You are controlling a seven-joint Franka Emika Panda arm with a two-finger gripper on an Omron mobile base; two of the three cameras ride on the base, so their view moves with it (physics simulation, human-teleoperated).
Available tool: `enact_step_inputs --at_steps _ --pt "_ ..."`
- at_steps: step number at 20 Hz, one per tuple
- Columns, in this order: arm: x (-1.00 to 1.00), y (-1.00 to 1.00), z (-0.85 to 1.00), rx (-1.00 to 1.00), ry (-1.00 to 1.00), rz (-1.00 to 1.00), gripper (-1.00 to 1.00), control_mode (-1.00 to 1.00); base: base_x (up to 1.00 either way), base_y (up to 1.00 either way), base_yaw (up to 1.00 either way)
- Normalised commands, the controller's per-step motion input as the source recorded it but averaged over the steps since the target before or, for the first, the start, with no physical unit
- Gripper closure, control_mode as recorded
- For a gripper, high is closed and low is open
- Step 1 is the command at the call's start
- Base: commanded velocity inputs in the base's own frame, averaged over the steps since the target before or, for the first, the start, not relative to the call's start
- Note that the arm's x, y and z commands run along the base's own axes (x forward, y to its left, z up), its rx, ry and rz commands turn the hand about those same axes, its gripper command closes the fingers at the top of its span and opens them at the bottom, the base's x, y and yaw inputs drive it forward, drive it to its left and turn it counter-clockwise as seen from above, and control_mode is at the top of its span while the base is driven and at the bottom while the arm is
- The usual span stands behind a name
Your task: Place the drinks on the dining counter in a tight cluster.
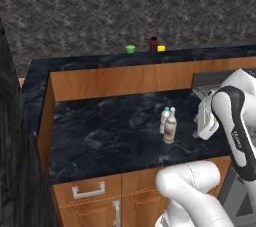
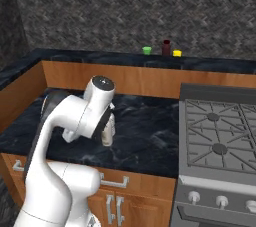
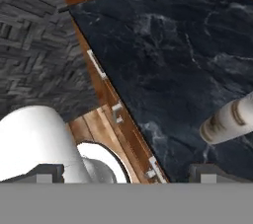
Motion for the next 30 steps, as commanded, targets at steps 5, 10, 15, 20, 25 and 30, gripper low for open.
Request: enact_step_inputs --at_steps 5,10,15,20,25,30 --pt "0.0 -0.4 -0.08 0.13 -0.27 0.34 -1.0 -1.0 0.0 0.0 0.0" --pt "0.29 -0.1 -0.21 0.17 -0.22 0.13 -1.0 -1.0 0.0 0.0 0.0" --pt "0.48 -0.12 -0.21 0.2 -0.12 0.06 -1.0 -1.0 0.0 0.0 0.0" --pt "0.51 -0.19 -0.19 0.2 -0.01 0.11 -1.0 -1.0 0.0 0.0 0.0" --pt "0.51 -0.09 -0.2 0.15 0.01 0.08 -1.0 -1.0 0.0 0.0 0.0" --pt "0.52 -0.06 -0.2 0.09 0.05 0.03 -1.0 -1.0 0.0 0.0 0.0"
